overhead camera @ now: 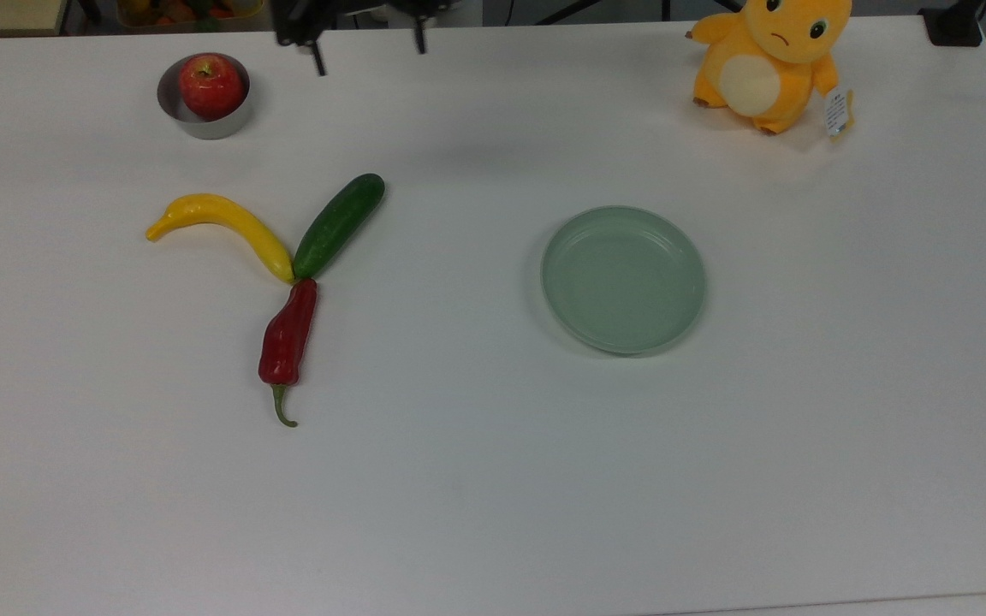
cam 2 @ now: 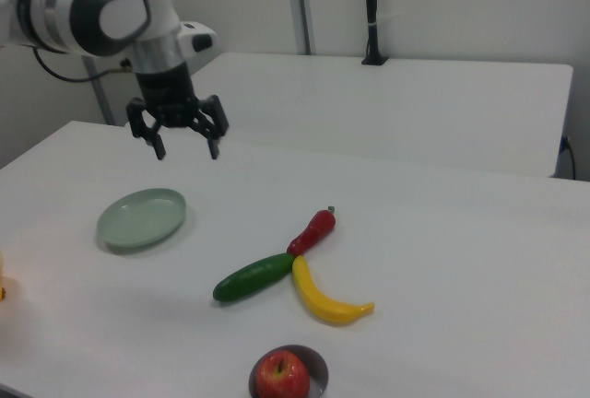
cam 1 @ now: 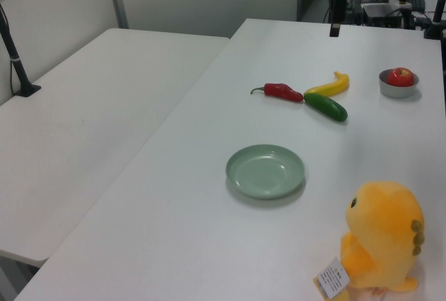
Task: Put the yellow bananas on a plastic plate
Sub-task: 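Move the open gripper down over the yellow banana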
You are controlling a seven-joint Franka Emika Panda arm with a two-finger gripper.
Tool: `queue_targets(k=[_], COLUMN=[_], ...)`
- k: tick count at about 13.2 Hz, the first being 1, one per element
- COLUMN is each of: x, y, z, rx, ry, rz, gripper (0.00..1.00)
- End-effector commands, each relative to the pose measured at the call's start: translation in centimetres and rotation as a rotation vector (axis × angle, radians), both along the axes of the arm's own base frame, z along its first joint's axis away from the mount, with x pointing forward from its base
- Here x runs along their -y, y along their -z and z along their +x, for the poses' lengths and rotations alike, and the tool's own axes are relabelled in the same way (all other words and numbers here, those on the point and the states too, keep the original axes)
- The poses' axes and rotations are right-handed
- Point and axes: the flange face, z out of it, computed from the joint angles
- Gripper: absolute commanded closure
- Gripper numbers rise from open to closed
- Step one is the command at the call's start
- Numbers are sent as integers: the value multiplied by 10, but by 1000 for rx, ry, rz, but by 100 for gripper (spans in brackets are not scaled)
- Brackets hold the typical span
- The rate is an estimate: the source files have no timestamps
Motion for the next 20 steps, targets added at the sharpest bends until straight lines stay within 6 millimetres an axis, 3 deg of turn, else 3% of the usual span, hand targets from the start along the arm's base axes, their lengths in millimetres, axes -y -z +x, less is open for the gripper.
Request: queue_targets(k=[1,5,10,16,20], x=[48,101,140,159,165], y=[19,45,117,192,225], z=[-6,1,3,17,26], rx=[-25,-35,-44,-41,-31], ry=[-224,-394,-387,-379,-382], rz=[-52,-66,-113,-144,-164], gripper=[0,0,0,0,0])
